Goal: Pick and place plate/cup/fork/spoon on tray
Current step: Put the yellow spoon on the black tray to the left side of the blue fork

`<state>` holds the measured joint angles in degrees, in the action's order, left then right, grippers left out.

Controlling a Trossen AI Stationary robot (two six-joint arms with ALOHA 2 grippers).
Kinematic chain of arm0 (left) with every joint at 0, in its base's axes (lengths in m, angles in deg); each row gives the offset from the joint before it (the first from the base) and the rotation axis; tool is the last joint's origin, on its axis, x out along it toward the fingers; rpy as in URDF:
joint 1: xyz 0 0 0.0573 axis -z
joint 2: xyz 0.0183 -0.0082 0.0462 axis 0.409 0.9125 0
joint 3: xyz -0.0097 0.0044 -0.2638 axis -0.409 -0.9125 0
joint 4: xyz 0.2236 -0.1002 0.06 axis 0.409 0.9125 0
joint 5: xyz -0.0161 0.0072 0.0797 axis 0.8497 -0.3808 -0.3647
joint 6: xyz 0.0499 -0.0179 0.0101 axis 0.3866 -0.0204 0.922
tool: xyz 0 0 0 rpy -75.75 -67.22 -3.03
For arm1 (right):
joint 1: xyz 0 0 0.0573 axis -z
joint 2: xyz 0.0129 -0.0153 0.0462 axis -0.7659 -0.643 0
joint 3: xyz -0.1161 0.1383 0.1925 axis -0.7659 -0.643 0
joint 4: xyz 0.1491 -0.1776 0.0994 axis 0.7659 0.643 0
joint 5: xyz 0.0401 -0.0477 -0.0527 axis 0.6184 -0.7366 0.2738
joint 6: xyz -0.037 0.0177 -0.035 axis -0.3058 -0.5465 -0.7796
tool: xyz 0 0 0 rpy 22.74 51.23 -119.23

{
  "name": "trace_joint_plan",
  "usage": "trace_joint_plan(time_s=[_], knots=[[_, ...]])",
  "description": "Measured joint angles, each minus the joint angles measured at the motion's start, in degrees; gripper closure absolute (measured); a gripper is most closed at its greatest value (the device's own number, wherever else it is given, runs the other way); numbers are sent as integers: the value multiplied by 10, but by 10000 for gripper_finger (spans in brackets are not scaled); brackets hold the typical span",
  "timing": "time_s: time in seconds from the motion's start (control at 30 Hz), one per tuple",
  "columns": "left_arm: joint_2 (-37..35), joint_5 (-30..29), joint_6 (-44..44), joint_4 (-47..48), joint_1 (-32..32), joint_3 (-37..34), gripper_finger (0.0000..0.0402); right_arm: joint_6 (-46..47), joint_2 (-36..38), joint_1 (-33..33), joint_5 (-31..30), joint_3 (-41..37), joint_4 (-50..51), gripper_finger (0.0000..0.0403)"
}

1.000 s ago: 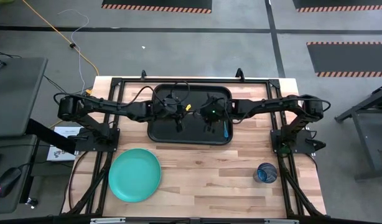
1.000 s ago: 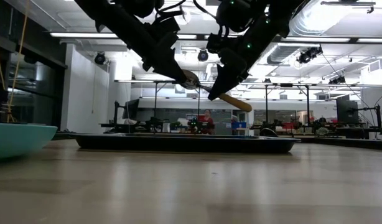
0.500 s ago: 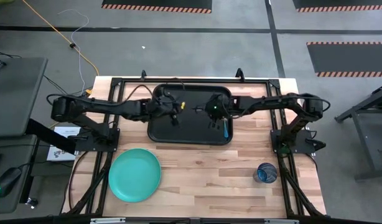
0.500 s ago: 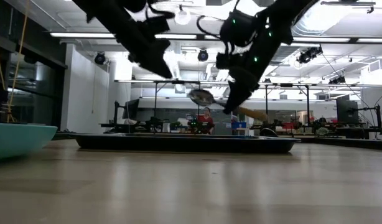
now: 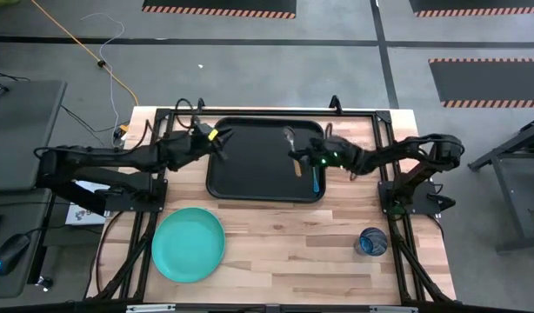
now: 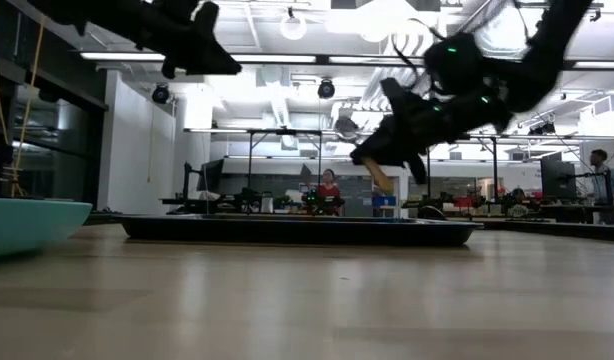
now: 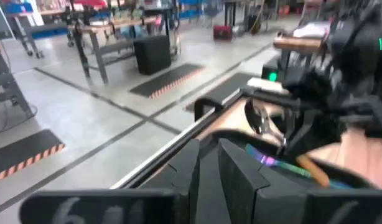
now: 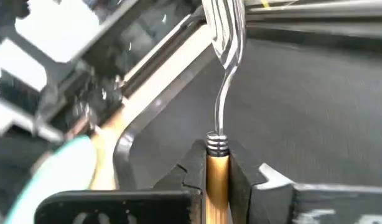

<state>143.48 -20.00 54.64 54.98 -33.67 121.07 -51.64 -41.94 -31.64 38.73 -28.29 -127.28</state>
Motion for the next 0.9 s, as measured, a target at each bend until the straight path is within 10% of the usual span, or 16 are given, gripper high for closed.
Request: trace_joint_plan(time_s=[0.33,0.9], knots=[[-27,36,-24,-14,0,-8,372,183,-9,-73,-174,-71,-47,384],[-27,37,-29,-14,0,-8,374,295,-18,-74,-190,-28,129,382]])
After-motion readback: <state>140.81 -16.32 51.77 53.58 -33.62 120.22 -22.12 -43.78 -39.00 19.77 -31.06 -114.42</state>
